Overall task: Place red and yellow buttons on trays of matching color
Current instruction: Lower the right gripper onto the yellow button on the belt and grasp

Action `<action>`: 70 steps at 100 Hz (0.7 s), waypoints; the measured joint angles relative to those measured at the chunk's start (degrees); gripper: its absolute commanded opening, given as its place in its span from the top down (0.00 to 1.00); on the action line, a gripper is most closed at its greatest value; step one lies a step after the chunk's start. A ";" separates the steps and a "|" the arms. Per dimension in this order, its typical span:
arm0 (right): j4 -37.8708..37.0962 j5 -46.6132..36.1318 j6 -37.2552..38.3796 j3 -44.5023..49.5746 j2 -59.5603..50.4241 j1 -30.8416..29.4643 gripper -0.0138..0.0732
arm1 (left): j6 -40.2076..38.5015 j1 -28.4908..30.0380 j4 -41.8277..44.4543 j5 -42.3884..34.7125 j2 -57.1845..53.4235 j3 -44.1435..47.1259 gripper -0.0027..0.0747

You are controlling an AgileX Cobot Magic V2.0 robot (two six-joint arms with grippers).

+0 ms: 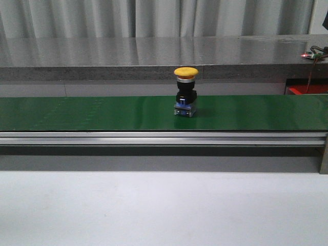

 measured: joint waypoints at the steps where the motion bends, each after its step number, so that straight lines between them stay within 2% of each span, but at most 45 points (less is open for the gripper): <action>1: 0.16 0.00 0.00 0.00 -0.14 0.00 0.35 | 0.00 0.00 0.00 0.00 0.00 0.00 0.99; 32: 2.65 0.00 -0.31 6.77 -5.85 4.62 0.32 | 0.00 0.00 0.00 0.00 0.00 0.00 0.99; 70: 2.68 0.35 -0.45 12.14 -12.12 16.45 0.32 | 0.00 0.00 0.00 0.40 0.00 0.00 0.99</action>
